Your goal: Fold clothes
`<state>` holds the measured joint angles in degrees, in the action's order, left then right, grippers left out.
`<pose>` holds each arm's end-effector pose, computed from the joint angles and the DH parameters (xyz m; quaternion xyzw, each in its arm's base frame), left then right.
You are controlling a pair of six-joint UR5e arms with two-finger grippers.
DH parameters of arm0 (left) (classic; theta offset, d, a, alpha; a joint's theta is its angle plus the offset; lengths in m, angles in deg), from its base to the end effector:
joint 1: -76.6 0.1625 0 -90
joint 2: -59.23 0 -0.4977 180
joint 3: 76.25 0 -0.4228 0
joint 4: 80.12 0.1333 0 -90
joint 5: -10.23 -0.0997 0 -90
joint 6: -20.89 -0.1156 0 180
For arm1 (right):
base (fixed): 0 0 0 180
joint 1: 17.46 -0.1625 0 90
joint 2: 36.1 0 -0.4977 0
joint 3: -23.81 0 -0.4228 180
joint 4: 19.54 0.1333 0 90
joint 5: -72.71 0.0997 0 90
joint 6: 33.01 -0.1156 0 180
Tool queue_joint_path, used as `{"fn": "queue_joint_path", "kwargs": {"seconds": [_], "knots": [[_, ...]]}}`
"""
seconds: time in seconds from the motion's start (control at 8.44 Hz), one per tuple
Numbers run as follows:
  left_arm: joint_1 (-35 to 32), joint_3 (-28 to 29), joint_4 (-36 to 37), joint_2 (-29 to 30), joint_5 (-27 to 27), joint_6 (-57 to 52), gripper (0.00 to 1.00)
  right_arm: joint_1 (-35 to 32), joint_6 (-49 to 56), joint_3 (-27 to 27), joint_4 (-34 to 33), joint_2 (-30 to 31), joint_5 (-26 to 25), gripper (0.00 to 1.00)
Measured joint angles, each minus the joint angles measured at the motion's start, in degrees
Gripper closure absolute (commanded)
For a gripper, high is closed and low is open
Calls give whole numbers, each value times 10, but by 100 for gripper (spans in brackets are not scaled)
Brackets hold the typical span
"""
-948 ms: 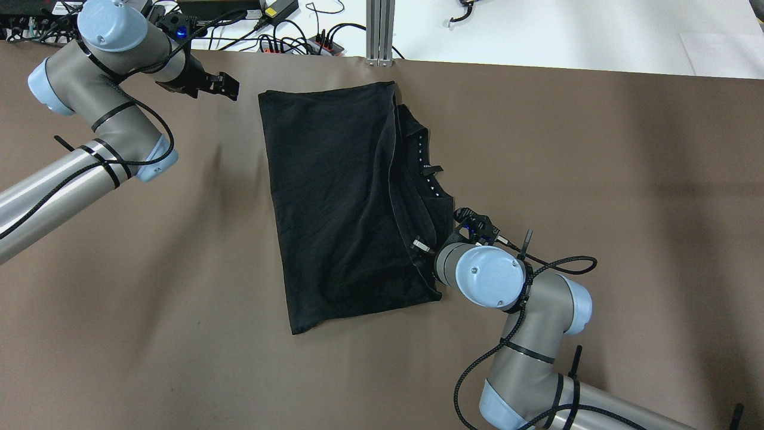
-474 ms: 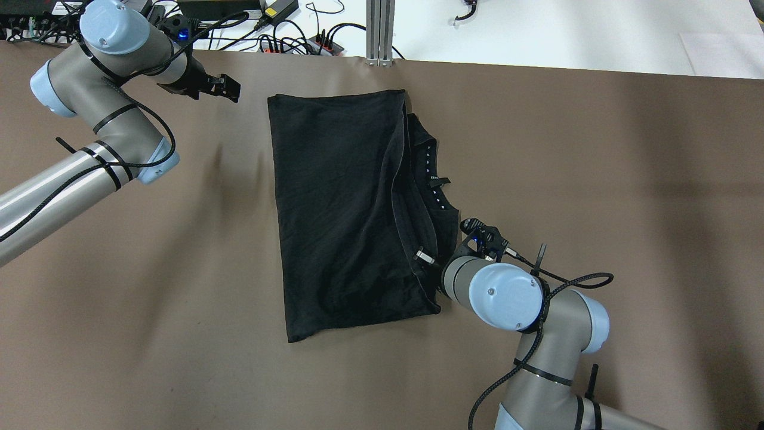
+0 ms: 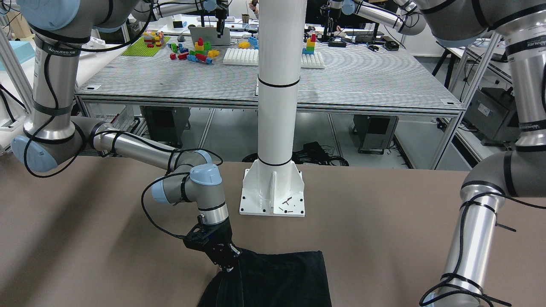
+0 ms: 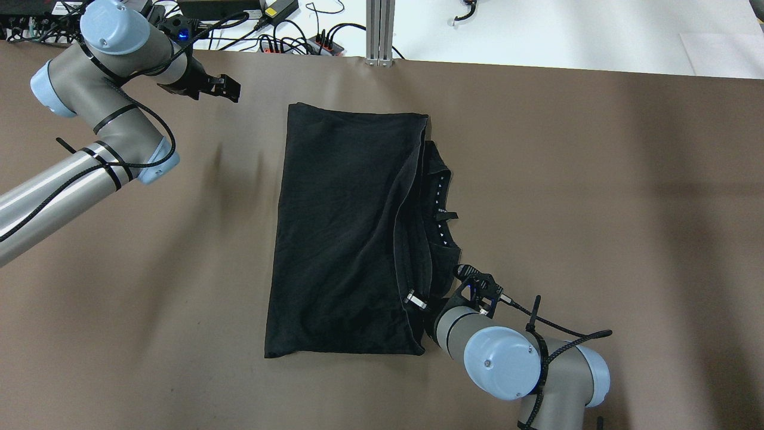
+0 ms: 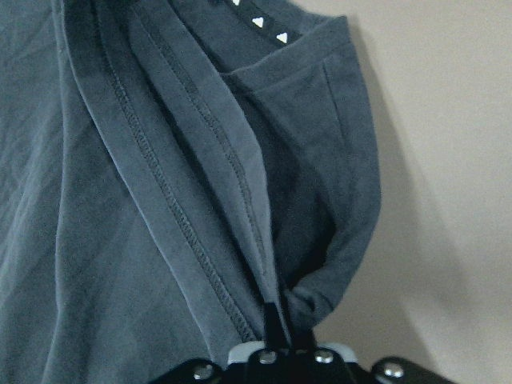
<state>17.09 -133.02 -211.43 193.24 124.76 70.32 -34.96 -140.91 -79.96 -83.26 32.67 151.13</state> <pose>0.3859 -0.8235 0.4273 0.2063 0.4219 -0.0524 0.8813 -0.5955 -0.3519 0.3509 0.0850 -0.5073 0.3092 0.7998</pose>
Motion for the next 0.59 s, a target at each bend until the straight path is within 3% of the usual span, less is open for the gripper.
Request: {"fn": "queue_joint_path", "kwargs": {"seconds": [0.59], "knots": [[0,0,0,0,0,1,5,-3,71,-30,-19,-2,-24,5]]}}
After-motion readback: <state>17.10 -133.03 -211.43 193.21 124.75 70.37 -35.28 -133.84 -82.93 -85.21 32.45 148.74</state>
